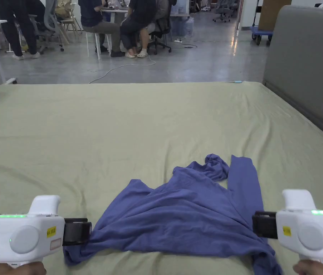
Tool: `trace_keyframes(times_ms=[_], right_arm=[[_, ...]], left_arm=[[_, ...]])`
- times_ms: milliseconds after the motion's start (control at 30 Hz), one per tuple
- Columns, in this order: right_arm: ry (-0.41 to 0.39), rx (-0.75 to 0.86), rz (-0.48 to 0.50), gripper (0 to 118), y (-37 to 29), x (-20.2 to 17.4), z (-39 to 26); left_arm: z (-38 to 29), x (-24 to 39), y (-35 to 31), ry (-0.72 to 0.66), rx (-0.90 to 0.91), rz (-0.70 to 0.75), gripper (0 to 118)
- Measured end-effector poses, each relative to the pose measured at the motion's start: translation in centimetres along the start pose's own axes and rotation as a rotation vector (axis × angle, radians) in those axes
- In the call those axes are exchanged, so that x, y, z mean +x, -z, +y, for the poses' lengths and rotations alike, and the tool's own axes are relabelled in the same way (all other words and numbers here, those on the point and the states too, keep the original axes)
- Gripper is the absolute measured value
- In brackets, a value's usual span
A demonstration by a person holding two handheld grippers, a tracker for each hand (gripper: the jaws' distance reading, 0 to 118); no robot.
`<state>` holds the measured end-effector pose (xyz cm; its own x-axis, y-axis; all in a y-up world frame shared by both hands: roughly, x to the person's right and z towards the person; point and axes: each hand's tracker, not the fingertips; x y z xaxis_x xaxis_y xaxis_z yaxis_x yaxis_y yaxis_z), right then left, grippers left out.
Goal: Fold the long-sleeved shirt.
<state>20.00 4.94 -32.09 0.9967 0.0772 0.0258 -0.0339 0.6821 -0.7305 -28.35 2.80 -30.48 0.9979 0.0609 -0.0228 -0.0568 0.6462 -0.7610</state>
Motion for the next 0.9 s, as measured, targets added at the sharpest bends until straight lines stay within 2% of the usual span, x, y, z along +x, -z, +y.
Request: trace_keyframes(times_ms=[33, 67, 100, 133, 167, 233, 267, 300, 333, 367, 400, 433, 467, 533, 600, 700, 767, 800, 833, 867, 900], right_arm=[[-0.019, 0.024, 0.034, 100, -0.1, -0.4, 0.6], [-0.051, 0.060, 0.053, 75, -0.2, -1.0, 1.0], [-0.085, 0.078, 0.048, 29, -0.2, -1.7, 1.3], [-0.098, 0.069, 0.002, 0, 0.3, -2.5, 1.5], [-0.126, 0.059, -0.045, 0, 0.7, -3.2, 1.5], [-0.112, 0.019, 0.097, 0, 1.1, -3.5, 1.4], [-0.088, 0.026, 0.121, 0, 1.3, -3.7, 1.2], [-0.077, 0.038, 0.112, 0, 1.4, -4.0, 1.0], [-0.085, 0.040, 0.102, 0, 1.2, -4.1, 0.8], [-0.092, 0.037, 0.104, 0, 1.0, -4.1, 0.7], [-0.100, 0.028, 0.106, 0, 1.4, -4.2, 0.6], [-0.104, 0.018, 0.110, 0, 1.8, -4.3, 0.5], [-0.104, 0.015, 0.117, 0, 2.2, -4.3, 0.4], [-0.108, 0.006, 0.113, 0, 2.4, -4.3, 0.4], [-0.119, -0.007, 0.108, 0, 3.4, -4.3, 0.5], [-0.131, -0.025, 0.103, 0, 4.5, -4.4, 1.2], [-0.149, -0.036, 0.107, 0, 5.5, -4.6, 2.4], [-0.156, -0.039, 0.114, 0, 6.3, -4.6, 3.2], [-0.160, -0.038, 0.122, 0, 7.2, -4.6, 4.4], [-0.166, -0.045, 0.140, 0, 8.2, -4.8, 6.0], [-0.178, -0.051, 0.161, 0, 9.0, -5.0, 7.6]], left_arm=[[0.2, 0.2, -0.4, -0.002, 0.000, 0.021, 98], [0.3, 0.5, -0.8, 0.004, 0.014, 0.025, 61], [0.4, 0.7, -1.0, 0.011, 0.035, 0.032, 6], [0.5, 0.7, -0.9, -0.003, 0.033, 0.031, 0], [0.7, 0.6, -1.0, -0.007, 0.030, 0.033, 0], [1.1, 0.0, -1.0, -0.030, 0.025, 0.009, 0], [1.0, 0.2, -0.2, -0.062, 0.027, 0.015, 1], [0.9, -0.1, 0.3, -0.116, 0.033, 0.023, 22], [1.0, -0.5, 0.9, -0.129, 0.041, 0.027, 80], [1.1, -0.9, 1.8, -0.140, 0.028, 0.029, 118], [0.8, -1.0, 3.0, -0.154, -0.036, 0.044, 116], [1.2, -1.5, 3.4, -0.163, 0.052, 0.087, 115], [0.9, -1.7, 4.4, -0.167, -0.066, 0.096, 115], [0.0, -1.9, 6.4, -0.196, -0.172, 0.109, 113], [-0.6, -2.1, 7.7, -0.222, -0.216, 0.104, 104], [-1.4, -1.6, 8.7, -0.206, -0.227, 0.092, 79], [-1.7, -0.9, 9.2, -0.180, -0.257, 0.074, 76], [-1.7, -0.8, 9.2, -0.166, -0.230, 0.041, 62], [-1.6, -0.3, 9.0, -0.145, -0.201, 0.010, 35], [-1.4, 0.2, 8.9, -0.118, -0.206, 0.008, 14], [-1.1, 0.6, 8.8, -0.098, -0.212, 0.039, 12]])
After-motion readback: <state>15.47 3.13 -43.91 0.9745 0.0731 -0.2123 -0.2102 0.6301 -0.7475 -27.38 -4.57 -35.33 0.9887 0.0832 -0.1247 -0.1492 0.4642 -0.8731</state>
